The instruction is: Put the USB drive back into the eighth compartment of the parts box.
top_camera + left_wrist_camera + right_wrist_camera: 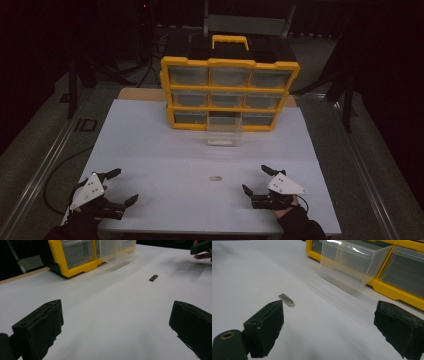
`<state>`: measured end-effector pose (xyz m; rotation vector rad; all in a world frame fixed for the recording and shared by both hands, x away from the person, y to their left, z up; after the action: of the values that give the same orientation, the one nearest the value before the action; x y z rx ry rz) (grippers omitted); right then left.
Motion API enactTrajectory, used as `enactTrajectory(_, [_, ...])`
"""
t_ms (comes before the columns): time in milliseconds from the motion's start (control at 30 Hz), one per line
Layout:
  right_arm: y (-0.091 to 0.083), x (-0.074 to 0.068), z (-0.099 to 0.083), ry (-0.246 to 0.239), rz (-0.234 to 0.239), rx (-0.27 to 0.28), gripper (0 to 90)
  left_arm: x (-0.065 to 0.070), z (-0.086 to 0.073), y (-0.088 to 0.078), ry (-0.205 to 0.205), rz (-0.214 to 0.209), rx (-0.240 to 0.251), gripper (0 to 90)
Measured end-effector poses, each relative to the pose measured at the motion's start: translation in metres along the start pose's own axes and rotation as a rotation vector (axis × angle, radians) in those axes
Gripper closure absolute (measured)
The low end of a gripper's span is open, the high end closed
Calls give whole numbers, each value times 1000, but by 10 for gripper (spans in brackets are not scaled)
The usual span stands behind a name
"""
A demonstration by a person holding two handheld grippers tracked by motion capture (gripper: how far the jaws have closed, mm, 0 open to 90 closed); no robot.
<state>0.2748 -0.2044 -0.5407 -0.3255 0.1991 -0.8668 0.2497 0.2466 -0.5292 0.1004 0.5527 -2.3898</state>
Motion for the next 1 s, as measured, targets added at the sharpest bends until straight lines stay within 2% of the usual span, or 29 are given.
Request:
enactTrajectory(200, [0, 0, 2, -5, -5, 7, 93, 0, 10, 0, 4, -3, -6, 2])
enactTrajectory(400, [0, -3, 4, -6, 1, 19, 92, 0, 19, 0, -1, -31, -14, 2])
enactTrajectory(633, [1, -3, 5, -4, 1, 23, 93, -5, 35, 3, 27, -40, -22, 2])
enactTrajectory(1000, [0, -3, 5, 0, 6, 24, 93, -11, 64, 13, 53, -102, -37, 3])
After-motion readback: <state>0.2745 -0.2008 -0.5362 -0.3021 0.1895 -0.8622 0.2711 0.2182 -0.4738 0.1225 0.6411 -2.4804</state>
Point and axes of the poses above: each handheld gripper's, and its own axes: y roughly forward along the jaws, z roughly out of its top, x roughly to its right, the point moved 5 cm from there along y, roughly forward along the jaws, and after that the axes turned 10 degrees about y, right-handed, at the moved point
